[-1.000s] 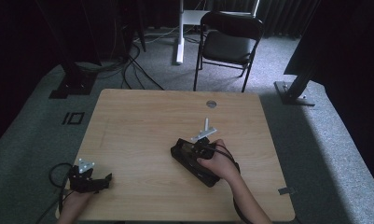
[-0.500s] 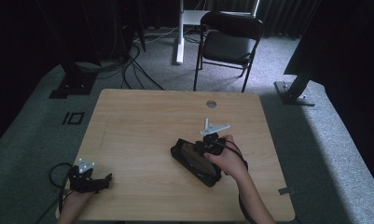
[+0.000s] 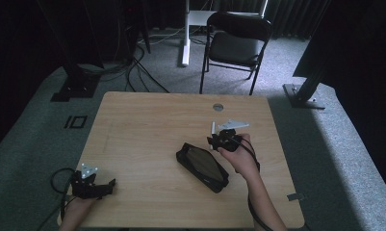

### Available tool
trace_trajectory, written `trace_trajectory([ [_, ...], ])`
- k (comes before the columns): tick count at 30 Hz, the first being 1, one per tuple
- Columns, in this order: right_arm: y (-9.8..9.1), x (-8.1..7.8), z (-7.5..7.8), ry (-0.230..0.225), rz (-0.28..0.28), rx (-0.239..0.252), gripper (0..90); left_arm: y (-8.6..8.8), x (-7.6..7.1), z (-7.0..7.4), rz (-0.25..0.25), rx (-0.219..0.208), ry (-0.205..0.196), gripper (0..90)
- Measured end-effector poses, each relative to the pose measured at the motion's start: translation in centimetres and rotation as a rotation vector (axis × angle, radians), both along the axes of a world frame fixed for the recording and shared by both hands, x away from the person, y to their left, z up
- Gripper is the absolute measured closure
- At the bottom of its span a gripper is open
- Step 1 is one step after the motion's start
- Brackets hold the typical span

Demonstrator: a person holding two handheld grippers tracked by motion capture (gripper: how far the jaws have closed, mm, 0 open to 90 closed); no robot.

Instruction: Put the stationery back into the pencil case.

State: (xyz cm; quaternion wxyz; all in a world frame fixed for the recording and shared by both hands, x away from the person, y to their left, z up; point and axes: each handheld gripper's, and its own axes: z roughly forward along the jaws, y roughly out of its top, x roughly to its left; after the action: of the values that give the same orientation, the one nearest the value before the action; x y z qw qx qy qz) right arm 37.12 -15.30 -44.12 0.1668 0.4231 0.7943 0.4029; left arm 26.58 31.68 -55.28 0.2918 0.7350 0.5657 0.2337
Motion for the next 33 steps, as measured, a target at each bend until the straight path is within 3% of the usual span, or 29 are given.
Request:
trace_trajectory([
  [8,-1.5,1.6,-0.8,0.004,-0.097,0.012,71.3,0.0,0.0,0.0,0.000,0.000,0.000,0.3],
  [13,-1.9,2.5,-1.6,0.027,-0.129,0.004,70.3,0.0,0.0,0.0,0.000,0.000,0.000,0.4],
  [25,-1.6,4.8,-4.1,0.094,-0.184,-0.012,70.4,0.0,0.0,0.0,0.000,0.000,0.000,0.3],
  [33,-1.2,5.8,-5.3,0.133,-0.185,-0.037,70.4,0.0,0.0,0.0,0.000,0.000,0.000,0.4],
])
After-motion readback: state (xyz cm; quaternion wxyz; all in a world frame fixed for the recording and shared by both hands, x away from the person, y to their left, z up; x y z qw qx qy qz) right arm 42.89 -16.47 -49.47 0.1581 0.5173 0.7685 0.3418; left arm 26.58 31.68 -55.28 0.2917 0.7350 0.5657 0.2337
